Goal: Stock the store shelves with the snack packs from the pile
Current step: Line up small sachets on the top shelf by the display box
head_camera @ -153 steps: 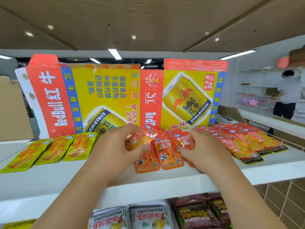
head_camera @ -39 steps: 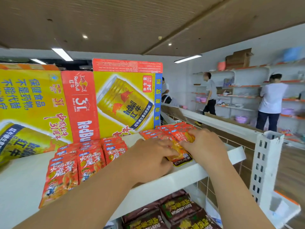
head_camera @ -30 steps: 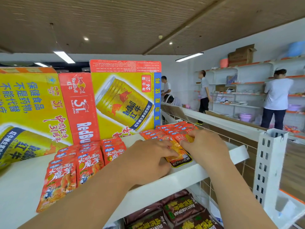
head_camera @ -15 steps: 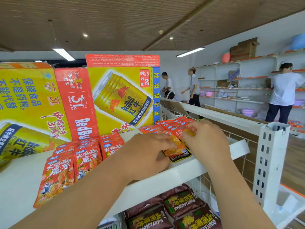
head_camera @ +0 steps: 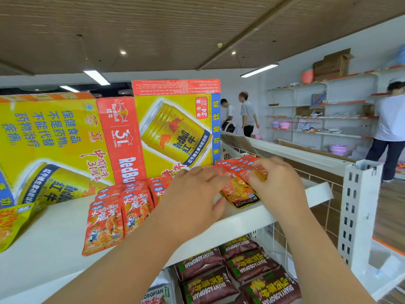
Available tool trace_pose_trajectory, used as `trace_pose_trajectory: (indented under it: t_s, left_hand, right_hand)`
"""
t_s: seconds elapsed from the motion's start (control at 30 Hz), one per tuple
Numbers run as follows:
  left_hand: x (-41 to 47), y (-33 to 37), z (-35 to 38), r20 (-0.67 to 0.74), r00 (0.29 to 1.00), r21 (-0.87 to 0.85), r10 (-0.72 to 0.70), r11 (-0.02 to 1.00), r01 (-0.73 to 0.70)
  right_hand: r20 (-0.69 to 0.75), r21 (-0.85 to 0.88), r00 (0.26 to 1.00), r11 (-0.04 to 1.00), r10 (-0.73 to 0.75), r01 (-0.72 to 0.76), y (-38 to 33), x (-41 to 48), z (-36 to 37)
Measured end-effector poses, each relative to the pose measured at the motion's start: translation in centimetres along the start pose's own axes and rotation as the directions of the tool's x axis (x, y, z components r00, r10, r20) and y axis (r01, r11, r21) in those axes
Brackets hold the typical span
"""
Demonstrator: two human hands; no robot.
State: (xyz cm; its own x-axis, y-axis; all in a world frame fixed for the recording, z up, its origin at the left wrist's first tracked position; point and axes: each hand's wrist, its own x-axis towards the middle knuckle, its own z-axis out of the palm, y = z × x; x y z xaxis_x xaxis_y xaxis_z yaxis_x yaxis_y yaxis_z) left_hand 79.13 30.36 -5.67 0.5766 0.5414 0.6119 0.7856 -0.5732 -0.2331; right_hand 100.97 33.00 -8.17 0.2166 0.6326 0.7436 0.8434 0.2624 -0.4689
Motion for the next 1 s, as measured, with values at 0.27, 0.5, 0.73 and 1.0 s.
trace_pose_trajectory:
  t_s: [0.27, 0.5, 0.73, 1.0]
  left_hand:
    - [-6.9, -2.5, -3.3, 0.089, 0.994, -0.096, -0.068, 0.992, 0.077]
    - [-17.5, -9.5, -9.6, -0.004, 0.947, -0.058, -0.322, 0.945, 0.321]
    - [-30.8, -17.4, -15.8, -0.184, 0.812, -0.022, -0.554, 0.828, 0.56]
    - [-47.0, -22.4, -25.5, -0.253, 0.626, 0.009, -0.738, 0.645, 0.764]
  right_hand:
    - [0.004, 0.127, 0.994, 0.986, -0.113, 0.112, -5.4, -2.3, 1.0]
    - [0.091, 0.223, 0.943, 0.93, -0.319, 0.293, -17.9, -7.0, 4.7]
    - [0.204, 0.326, 0.858, 0.859, -0.472, 0.395, -30.6, -12.8, 8.5]
    - [0.217, 0.507, 0.78, 0.75, -0.587, 0.424, -47.7, -20.8, 12.2]
